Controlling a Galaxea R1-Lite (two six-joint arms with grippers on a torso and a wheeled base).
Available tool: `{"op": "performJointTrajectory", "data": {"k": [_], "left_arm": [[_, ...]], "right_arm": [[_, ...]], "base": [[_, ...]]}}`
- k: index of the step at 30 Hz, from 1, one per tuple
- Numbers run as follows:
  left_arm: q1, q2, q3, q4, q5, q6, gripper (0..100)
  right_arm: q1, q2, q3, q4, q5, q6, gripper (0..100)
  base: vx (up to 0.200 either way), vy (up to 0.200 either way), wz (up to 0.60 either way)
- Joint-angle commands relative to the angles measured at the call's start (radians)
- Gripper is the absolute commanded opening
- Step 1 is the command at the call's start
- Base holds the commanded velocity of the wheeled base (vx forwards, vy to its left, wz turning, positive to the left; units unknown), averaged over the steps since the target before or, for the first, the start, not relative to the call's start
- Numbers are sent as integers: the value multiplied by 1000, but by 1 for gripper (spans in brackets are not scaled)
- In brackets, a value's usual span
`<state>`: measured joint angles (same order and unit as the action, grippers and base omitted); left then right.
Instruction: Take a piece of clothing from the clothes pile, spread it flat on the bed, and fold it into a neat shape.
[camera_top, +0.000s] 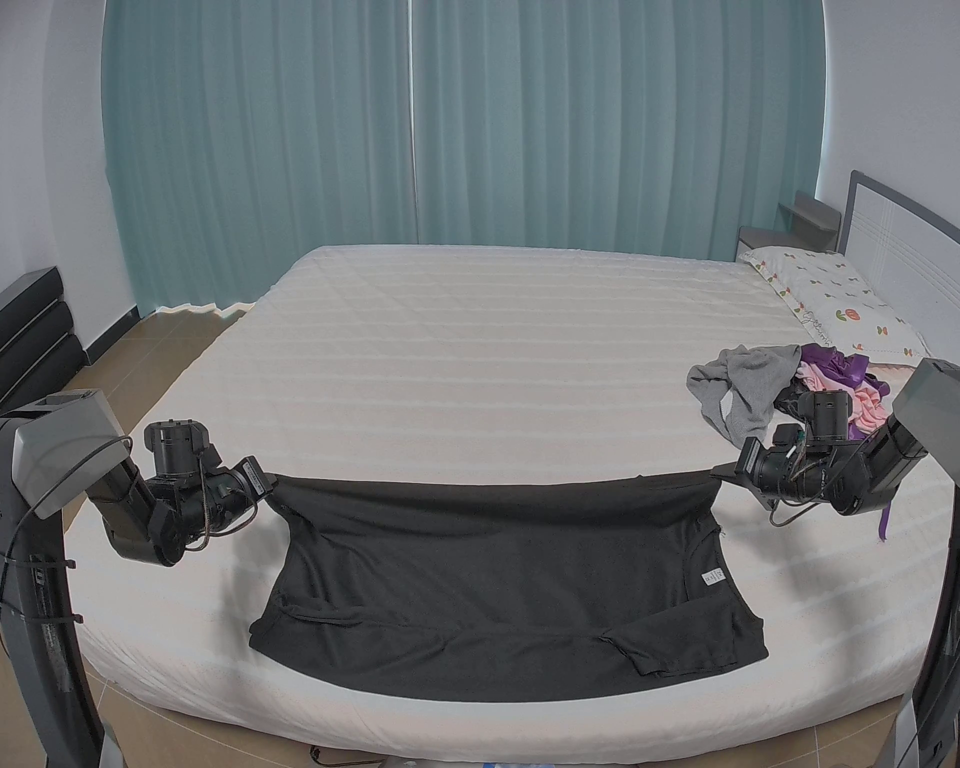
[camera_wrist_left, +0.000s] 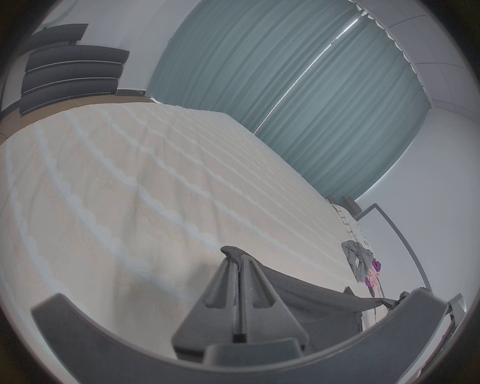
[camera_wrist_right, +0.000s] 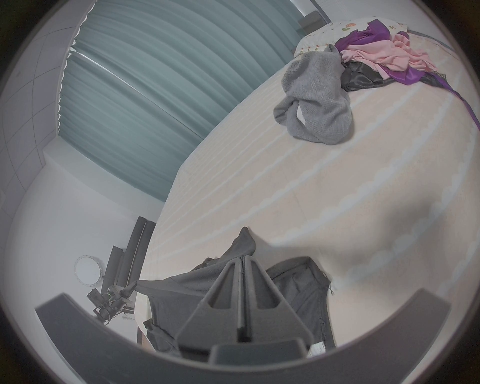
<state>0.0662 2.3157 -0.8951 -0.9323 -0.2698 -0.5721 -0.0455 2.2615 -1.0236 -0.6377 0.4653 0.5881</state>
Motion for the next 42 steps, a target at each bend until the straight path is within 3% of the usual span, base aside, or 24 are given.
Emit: {"op": "performJointTrajectory", "data": {"k": [1,14,26,37,38,39,40,42], "left_arm": [[1,-36,54,3,-2,3,0],[-9,-42,211,-6,-3,84,0],[-26,-29,294,-3,-6,138,0],[-28,-27,324,-3,-8,146,0],[-28,-27,326,-2,-6,146,100],[-28,-27,326,-2,-6,146,100],[-28,-29,328,-3,-6,146,100],[-29,-33,334,-5,-8,146,100]], "right_arm": [[-16,-46,71,0,18,-14,0],[-45,-59,254,-2,44,-122,0],[-45,1,300,-2,32,-241,0],[-43,20,304,0,10,-269,0],[-43,21,307,0,10,-271,0],[-43,23,307,0,10,-271,0],[-43,24,307,-2,10,-271,100],[-43,20,304,-2,13,-267,100]], "base": [[0,0,0],[0,0,0],[0,0,0],[0,0,0],[0,0,0],[0,0,0],[0,0,0],[0,0,0]]}}
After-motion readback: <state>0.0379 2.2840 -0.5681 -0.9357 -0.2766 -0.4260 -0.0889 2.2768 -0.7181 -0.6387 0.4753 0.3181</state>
